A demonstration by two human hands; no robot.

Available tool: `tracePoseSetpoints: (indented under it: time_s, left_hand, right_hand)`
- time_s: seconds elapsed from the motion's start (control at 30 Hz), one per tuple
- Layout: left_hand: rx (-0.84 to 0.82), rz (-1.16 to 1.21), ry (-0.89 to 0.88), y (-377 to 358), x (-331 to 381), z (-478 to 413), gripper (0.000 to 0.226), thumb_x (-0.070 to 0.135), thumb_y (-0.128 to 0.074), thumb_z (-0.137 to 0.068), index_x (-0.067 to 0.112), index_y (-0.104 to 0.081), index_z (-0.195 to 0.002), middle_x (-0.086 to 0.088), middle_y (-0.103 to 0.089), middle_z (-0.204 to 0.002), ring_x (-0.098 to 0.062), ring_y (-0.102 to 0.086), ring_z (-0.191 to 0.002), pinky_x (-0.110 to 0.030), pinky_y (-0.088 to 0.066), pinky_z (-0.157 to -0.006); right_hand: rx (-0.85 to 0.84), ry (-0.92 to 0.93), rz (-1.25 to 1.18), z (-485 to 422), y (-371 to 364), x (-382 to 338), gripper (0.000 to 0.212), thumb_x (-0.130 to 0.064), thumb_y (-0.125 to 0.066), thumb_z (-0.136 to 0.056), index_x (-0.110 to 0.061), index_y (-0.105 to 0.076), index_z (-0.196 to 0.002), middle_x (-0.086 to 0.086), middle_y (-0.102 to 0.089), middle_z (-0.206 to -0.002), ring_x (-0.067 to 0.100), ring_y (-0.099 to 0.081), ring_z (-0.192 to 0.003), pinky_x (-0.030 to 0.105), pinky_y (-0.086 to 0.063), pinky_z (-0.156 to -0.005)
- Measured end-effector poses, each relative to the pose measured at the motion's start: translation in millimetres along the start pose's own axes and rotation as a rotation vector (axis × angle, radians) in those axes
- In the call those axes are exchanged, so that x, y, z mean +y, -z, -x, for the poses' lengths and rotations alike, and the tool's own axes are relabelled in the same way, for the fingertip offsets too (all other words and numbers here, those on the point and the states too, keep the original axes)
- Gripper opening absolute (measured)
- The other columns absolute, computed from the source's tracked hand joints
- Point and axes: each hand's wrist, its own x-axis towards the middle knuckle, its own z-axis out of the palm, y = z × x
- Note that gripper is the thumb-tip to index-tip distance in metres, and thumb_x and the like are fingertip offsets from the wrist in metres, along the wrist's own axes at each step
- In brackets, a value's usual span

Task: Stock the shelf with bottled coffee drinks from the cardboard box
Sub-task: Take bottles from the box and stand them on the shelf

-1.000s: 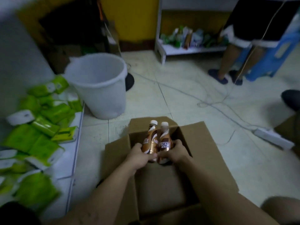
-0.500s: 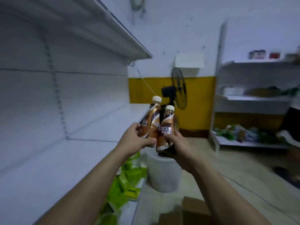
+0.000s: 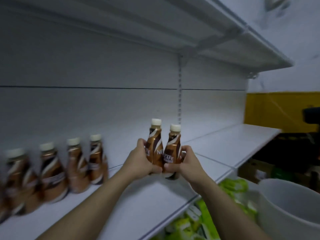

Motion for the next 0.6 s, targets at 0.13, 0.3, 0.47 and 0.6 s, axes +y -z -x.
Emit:
tracePoseSetpoints:
  time_s: [0.13,0.3,0.47,0.6]
  left_hand:
    - [0.065,-0.079,0.087,10,-45,16,0.081,0.027,-0.086,-0.043,0.028,-0.034,-0.105,0.012,-0.060,-0.092,0.001,-0.058,-0.077,-0.010,-0.040,-0.048]
    - [0.107,-0.060,0.122,13,-65,12,0.085,0.030,-0.088,-0.045,0.028,-0.031,-0.108,0.012,-0.060,-0.099,0.002,-0.056,-0.081,-0.012,-0.038,-0.055]
    - [0.079,-0.024,0.084,21,-60,10,0.105,0.037,-0.088,-0.051,0.033,-0.023,-0.133,0.003,-0.049,-0.129,-0.017,-0.053,-0.113,-0.034,-0.048,-0.092]
    - [0.120,-0.158,-0.023,52,-30,-6,0.102,0.043,-0.080,-0.067,0.041,-0.014,-0.144,-0.002,-0.034,-0.148,-0.022,-0.043,-0.126,-0.042,-0.041,-0.100]
  right_hand:
    - [-0.082,-0.033,-0.027,-16,-46,19,0.070,-0.007,-0.083,-0.046,-0.009,-0.050,-0.107,0.014,-0.068,-0.103,0.029,-0.068,-0.094,0.053,-0.055,-0.084]
    - [-0.028,0.014,-0.004,-24,-67,34,0.064,-0.003,-0.084,-0.053,-0.029,-0.049,-0.099,-0.002,-0.070,-0.092,0.007,-0.070,-0.075,0.022,-0.054,-0.059]
    - [-0.030,0.071,0.120,-15,-68,39,0.067,-0.016,-0.085,-0.066,-0.037,-0.042,-0.111,-0.013,-0.064,-0.096,-0.001,-0.065,-0.081,0.017,-0.047,-0.065]
    - [0.014,0.091,0.197,-9,-69,35,0.066,-0.026,-0.084,-0.067,-0.037,-0.043,-0.118,-0.018,-0.061,-0.099,-0.004,-0.060,-0.085,0.015,-0.044,-0.065]
